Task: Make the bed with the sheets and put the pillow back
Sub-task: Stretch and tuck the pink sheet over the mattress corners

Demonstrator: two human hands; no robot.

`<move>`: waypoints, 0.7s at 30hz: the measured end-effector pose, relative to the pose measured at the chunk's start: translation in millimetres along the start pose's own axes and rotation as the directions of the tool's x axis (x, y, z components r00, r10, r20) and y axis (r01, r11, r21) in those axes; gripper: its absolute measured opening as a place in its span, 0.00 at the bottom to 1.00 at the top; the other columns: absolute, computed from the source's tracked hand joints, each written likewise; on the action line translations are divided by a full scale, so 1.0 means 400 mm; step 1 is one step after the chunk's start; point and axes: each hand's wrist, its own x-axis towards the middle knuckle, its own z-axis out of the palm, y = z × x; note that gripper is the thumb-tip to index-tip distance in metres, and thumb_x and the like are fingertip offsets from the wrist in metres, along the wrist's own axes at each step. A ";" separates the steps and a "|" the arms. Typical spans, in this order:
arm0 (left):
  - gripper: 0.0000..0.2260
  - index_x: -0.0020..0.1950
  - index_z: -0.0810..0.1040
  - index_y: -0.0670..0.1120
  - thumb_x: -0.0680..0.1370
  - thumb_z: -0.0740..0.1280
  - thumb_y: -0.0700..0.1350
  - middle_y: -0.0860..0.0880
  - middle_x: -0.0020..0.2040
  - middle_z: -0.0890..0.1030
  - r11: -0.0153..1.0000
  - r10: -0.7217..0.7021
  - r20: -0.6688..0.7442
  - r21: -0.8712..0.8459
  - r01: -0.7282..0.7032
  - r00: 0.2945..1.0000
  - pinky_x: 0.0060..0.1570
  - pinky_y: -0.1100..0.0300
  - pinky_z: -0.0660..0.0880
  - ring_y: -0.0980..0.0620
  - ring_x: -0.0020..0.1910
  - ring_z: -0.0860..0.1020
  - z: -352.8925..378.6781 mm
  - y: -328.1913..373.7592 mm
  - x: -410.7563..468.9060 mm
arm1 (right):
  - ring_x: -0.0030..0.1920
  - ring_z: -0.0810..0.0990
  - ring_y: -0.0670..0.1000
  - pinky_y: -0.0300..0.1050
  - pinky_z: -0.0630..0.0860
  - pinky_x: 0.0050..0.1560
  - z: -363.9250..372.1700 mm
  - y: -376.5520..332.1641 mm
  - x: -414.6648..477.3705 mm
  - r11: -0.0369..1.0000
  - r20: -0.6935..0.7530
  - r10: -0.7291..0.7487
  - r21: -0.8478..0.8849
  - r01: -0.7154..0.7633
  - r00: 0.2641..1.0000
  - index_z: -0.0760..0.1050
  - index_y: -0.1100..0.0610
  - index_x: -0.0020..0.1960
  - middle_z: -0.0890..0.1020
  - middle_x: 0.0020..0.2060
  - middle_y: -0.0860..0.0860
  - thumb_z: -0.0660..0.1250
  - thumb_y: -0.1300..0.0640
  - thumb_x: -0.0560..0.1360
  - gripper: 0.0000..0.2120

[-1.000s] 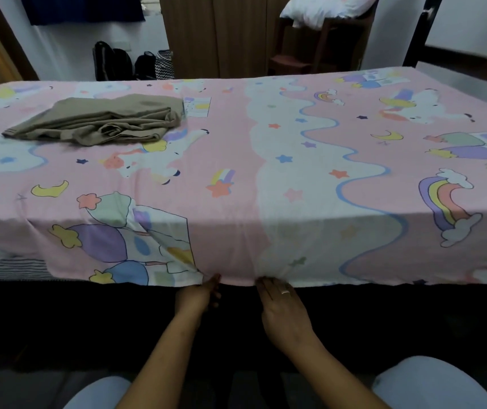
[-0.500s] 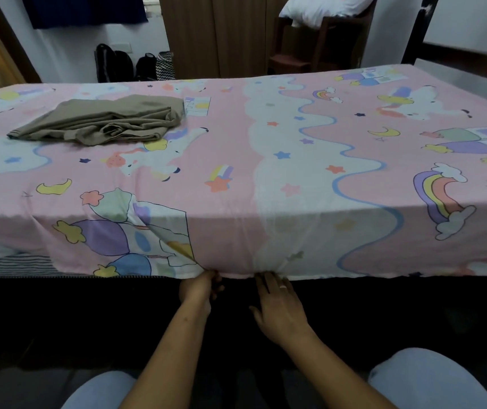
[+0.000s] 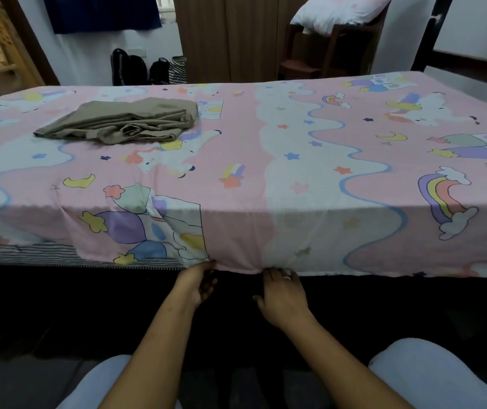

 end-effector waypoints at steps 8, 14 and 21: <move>0.05 0.42 0.74 0.44 0.76 0.68 0.40 0.46 0.38 0.77 0.981 0.188 -0.162 0.074 -0.178 0.969 0.31 0.58 0.71 0.49 0.33 0.74 -0.005 -0.021 0.030 | 0.76 0.53 0.52 0.59 0.47 0.73 -0.026 0.053 0.008 0.995 0.314 -0.071 0.086 0.046 0.947 0.46 0.54 0.78 0.51 0.76 0.51 0.62 0.39 0.75 0.41; 0.04 0.48 0.75 0.44 0.76 0.69 0.39 0.47 0.40 0.78 0.986 0.166 -0.125 0.008 -0.167 0.978 0.33 0.57 0.71 0.50 0.34 0.74 -0.047 -0.011 0.039 | 0.72 0.62 0.52 0.48 0.58 0.72 -0.024 0.096 -0.022 0.982 0.148 -0.175 0.099 0.161 0.973 0.56 0.51 0.76 0.62 0.73 0.49 0.65 0.49 0.73 0.34; 0.12 0.52 0.74 0.45 0.79 0.54 0.33 0.47 0.47 0.77 0.979 0.078 -0.117 -0.177 -0.098 0.990 0.43 0.57 0.71 0.50 0.41 0.75 -0.205 0.060 0.010 | 0.44 0.81 0.56 0.46 0.75 0.38 -0.117 -0.093 0.014 0.948 -0.208 -0.256 0.135 0.287 0.944 0.76 0.54 0.47 0.81 0.43 0.51 0.63 0.57 0.71 0.06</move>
